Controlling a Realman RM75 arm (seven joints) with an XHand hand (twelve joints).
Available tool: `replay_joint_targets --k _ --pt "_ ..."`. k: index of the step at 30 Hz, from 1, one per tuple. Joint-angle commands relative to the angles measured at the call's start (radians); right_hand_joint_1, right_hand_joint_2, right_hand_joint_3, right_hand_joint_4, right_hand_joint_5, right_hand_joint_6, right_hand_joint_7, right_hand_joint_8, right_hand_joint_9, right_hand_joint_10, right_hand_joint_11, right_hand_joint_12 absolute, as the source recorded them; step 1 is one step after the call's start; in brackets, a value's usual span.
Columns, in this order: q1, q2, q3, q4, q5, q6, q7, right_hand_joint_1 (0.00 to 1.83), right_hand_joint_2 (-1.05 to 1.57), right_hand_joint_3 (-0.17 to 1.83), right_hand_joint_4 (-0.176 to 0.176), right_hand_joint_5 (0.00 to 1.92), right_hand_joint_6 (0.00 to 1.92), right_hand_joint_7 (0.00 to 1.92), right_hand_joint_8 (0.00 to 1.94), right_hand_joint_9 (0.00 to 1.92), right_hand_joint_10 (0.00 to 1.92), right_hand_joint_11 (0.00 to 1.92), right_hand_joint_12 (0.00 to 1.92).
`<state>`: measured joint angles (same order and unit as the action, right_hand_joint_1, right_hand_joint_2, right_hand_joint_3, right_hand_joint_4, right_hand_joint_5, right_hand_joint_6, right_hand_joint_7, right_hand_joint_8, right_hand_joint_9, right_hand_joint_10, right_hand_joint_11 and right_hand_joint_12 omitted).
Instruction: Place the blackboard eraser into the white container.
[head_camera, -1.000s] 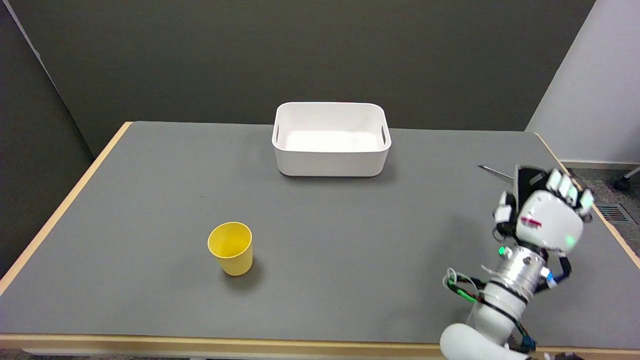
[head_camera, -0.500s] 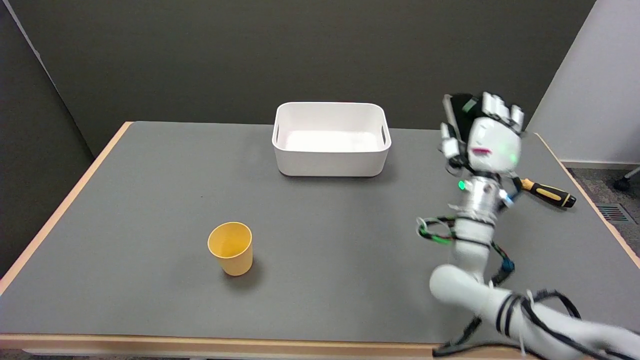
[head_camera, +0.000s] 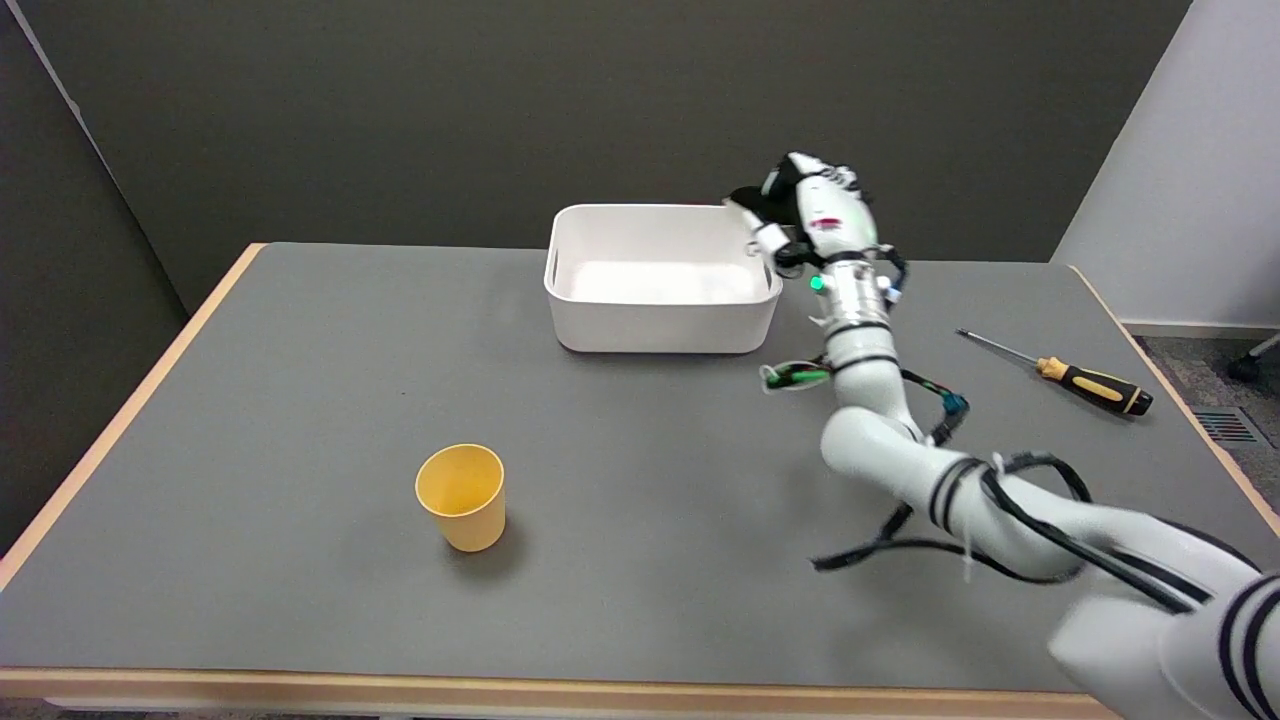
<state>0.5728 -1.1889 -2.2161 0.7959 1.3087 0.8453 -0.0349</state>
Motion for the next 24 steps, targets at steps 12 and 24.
replay_joint_targets --k 12,24 --pt "0.089 -0.045 -0.022 -0.061 -0.013 -0.285 0.385 0.72 0.82 0.91 -0.089 0.21 0.41 0.3 1.33 0.43 1.44 0.13 1.86" --pt "-0.353 0.318 0.076 0.293 -0.097 0.156 0.62 0.42 0.61 0.9 0.009 0.03 0.17 0.01 0.05 0.0 0.09 0.0 0.87"
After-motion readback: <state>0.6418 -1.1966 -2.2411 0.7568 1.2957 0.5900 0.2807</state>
